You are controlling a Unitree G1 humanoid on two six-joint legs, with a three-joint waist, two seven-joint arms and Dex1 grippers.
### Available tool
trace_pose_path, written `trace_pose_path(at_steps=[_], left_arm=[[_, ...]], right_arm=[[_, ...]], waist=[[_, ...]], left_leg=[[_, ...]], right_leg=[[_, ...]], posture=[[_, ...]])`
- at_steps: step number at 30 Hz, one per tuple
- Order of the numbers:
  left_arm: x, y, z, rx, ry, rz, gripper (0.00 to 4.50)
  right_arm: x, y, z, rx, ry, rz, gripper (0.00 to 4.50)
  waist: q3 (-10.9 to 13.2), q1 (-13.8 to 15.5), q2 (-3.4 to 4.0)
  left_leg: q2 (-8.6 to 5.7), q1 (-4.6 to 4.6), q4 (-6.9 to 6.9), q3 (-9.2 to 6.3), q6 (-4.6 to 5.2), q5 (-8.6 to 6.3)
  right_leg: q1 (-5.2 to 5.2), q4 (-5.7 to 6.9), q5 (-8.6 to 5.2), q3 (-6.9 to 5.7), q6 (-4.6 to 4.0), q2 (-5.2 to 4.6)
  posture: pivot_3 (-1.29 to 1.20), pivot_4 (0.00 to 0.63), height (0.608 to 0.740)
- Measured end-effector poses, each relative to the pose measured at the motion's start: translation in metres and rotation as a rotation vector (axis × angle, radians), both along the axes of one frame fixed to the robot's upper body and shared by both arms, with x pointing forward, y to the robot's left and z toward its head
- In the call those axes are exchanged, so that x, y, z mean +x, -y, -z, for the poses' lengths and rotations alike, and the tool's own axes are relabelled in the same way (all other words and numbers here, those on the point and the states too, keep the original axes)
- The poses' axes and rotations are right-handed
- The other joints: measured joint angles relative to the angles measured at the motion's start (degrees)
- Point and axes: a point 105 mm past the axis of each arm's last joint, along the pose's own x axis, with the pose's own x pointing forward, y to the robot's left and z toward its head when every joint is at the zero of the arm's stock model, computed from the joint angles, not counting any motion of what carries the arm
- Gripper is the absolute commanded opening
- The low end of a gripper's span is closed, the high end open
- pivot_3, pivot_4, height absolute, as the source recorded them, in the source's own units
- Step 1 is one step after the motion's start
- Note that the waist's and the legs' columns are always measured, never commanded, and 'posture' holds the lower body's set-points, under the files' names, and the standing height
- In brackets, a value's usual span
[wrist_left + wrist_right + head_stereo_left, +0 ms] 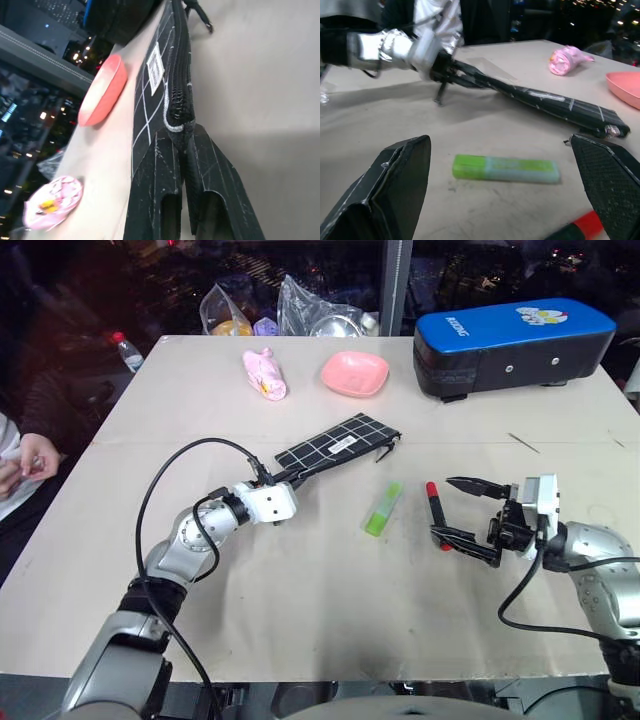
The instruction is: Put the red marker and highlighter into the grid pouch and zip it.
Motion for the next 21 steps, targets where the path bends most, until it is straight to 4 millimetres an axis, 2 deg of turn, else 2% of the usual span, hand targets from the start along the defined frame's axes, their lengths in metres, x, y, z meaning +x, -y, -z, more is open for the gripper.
trace_pose_path(at_steps=[8, 12, 15, 18, 21], left_arm=[[-0.017, 0.018, -0.023, -0.159, -0.076, 0.029, 0.09], [-0.021, 0.022, -0.027, -0.191, -0.115, 0.03, 0.09], [-0.025, 0.029, -0.033, -0.196, -0.123, 0.052, 0.09], [-0.028, 0.034, -0.037, -0.2, -0.117, 0.066, 0.09], [-0.029, 0.034, -0.034, -0.201, -0.135, 0.063, 0.09]], right_arm=[[0.039, -0.02, -0.016, -0.189, 0.172, 0.123, 4.5], [0.061, -0.014, -0.018, -0.234, 0.193, 0.221, 4.5], [0.084, -0.008, -0.032, -0.223, 0.217, 0.335, 4.5], [0.092, -0.011, -0.041, -0.221, 0.261, 0.367, 4.5], [0.1, -0.012, -0.034, -0.264, 0.266, 0.382, 4.5]], waist=[[0.0, 0.1, -0.01], [0.0, 0.0, -0.04], [0.1, -0.2, -0.06], [0.1, -0.1, -0.06], [0.1, -0.1, -0.05]], left_leg=[[0.06, -0.01, -0.03, 0.17, 0.0, 0.0], [0.04, -0.02, -0.03, 0.27, 0.0, 0.0], [0.1, -0.02, -0.03, 0.34, 0.0, 0.0], [0.13, 0.0, -0.11, 0.33, 0.0, 0.0], [0.13, -0.01, -0.12, 0.41, 0.0, 0.0]], right_leg=[[-0.1, 0.01, 0.0, 0.13, -0.01, 0.1], [-0.1, -0.02, 0.0, 0.17, 0.0, 0.1], [-0.14, -0.01, 0.0, 0.24, -0.01, 0.19], [-0.14, -0.01, 0.0, 0.23, -0.02, 0.24], [-0.15, -0.02, 0.0, 0.27, -0.01, 0.24]], posture=[[0.0, 0.15, 0.726], [0.0, 0.15, 0.726], [0.0, 0.15, 0.726], [0.0, 0.15, 0.726], [0.0, 0.15, 0.726]])
